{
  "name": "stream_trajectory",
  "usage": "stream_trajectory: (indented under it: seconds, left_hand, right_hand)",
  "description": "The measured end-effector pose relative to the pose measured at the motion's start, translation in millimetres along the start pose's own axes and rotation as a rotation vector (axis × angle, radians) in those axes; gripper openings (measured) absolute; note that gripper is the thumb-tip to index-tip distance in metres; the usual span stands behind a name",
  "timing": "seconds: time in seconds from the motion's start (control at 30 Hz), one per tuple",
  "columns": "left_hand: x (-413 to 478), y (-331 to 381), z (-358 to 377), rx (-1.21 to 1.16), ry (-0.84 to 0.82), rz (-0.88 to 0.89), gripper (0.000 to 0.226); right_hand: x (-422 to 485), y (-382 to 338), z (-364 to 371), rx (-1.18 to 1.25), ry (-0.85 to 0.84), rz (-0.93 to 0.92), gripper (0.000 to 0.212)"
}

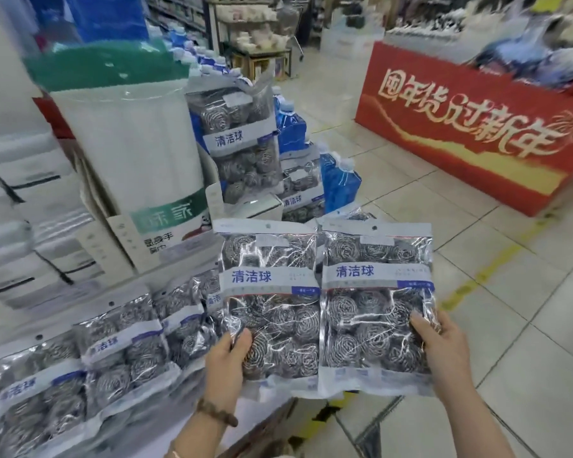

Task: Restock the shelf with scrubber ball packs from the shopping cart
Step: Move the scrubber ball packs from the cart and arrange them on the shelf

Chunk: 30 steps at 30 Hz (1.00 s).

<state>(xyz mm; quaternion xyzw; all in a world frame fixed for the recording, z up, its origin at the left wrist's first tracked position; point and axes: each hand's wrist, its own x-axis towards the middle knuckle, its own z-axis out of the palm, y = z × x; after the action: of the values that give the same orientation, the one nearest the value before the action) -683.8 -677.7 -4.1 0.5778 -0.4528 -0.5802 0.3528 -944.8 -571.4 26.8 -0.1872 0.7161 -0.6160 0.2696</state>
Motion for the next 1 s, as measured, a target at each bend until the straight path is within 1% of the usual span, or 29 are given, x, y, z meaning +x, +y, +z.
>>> stream_trajectory:
  seconds: [0.03, 0.07, 0.13, 0.17, 0.3, 0.43, 0.5, 0.6, 0.63, 0.7, 0.77, 0.87, 0.97, 1.0]
  left_hand:
    - [8, 2, 7, 0.015, -0.016, 0.012, 0.062]
    - [15, 4, 12, 0.031, -0.021, 0.008, 0.053]
    - [27, 10, 26, 0.034, -0.030, 0.016, 0.023]
    - [33, 12, 32, 0.028, -0.042, 0.026, 0.018]
    - [52, 19, 58, 0.042, -0.058, -0.001, 0.018]
    - [75, 18, 92, 0.036, -0.001, -0.010, 0.016]
    - [85, 18, 111, 0.023, 0.037, -0.018, 0.016]
    - [97, 18, 143, 0.027, 0.107, -0.071, 0.026]
    - [100, 20, 155, 0.018, 0.134, -0.095, 0.024]
    - [104, 24, 178, -0.009, 0.175, -0.130, 0.023]
    - [109, 28, 201, -0.030, 0.216, -0.136, 0.035]
    - [111, 39, 229, -0.050, 0.284, -0.165, 0.024]
    - [121, 36, 246, -0.012, 0.328, -0.202, 0.037]
    - [124, 35, 250, -0.004, 0.352, -0.196, 0.033]
  right_hand:
    - [11, 0, 1, -0.014, -0.001, 0.001, 0.023]
    - [21, -1, 3, -0.021, -0.001, 0.002, 0.023]
    - [40, -2, 4, -0.028, -0.002, -0.009, 0.021]
    - [49, -3, 5, -0.025, -0.007, -0.021, 0.022]
    - [92, -1, 6, -0.032, -0.028, -0.019, 0.022]
    - [149, 4, 4, -0.075, -0.091, -0.008, 0.021]
    - [183, 5, 4, -0.075, -0.150, 0.005, 0.021]
    - [237, 6, 3, -0.117, -0.239, 0.024, 0.033]
    - [254, 5, 2, -0.129, -0.270, 0.030, 0.033]
    - [288, 5, 0, -0.153, -0.328, 0.031, 0.022]
    - [318, 4, 0, -0.188, -0.373, 0.022, 0.015]
    - [360, 8, 2, -0.217, -0.422, 0.035, 0.013]
    - [394, 14, 8, -0.237, -0.486, 0.040, 0.014]
    - [403, 16, 11, -0.236, -0.510, 0.049, 0.016]
